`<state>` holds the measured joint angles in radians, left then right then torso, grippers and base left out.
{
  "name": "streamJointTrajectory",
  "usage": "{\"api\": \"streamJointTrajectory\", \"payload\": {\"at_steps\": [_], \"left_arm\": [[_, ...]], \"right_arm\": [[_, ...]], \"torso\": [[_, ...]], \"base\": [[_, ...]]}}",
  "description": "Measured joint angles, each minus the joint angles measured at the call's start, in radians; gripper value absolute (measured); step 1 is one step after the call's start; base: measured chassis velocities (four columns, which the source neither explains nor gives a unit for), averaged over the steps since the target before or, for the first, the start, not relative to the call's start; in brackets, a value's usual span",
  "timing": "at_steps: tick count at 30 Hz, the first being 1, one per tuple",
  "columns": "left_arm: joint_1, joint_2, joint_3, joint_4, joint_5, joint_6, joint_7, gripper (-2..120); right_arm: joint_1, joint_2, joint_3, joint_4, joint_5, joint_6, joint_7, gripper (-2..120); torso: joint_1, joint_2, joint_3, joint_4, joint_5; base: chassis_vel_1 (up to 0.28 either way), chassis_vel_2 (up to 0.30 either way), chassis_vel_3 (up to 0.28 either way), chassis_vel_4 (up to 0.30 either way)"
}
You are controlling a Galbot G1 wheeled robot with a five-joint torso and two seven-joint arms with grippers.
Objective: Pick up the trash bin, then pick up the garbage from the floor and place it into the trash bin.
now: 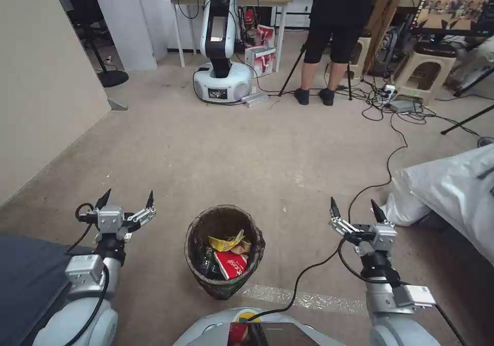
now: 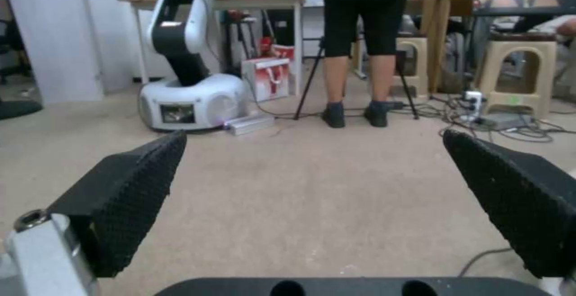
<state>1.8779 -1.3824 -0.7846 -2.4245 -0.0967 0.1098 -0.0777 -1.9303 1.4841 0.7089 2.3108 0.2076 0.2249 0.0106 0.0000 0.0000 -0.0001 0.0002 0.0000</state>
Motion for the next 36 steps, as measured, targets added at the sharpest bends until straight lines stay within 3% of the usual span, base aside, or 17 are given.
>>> {"api": "streamJointTrajectory", "payload": {"at_steps": [15,36], "left_arm": [[0.054,-0.077,0.079,0.029,0.118,-0.169,-0.013,100],[0.055,-0.077,0.080,0.031,0.118,-0.172,-0.015,100]], "right_arm": [[-0.079,0.032,-0.039,-0.008,-0.076,0.103,0.058,100],[-0.080,0.031,-0.046,-0.012,-0.084,0.110,0.073,100]], "torso": [[0.000,0.000,0.000,-0.0002,0.0001],[0.000,0.000,0.000,-0.0002,0.0000]], "base": [[0.000,0.000,0.000,0.000],[0.000,0.000,0.000,0.000]]}}
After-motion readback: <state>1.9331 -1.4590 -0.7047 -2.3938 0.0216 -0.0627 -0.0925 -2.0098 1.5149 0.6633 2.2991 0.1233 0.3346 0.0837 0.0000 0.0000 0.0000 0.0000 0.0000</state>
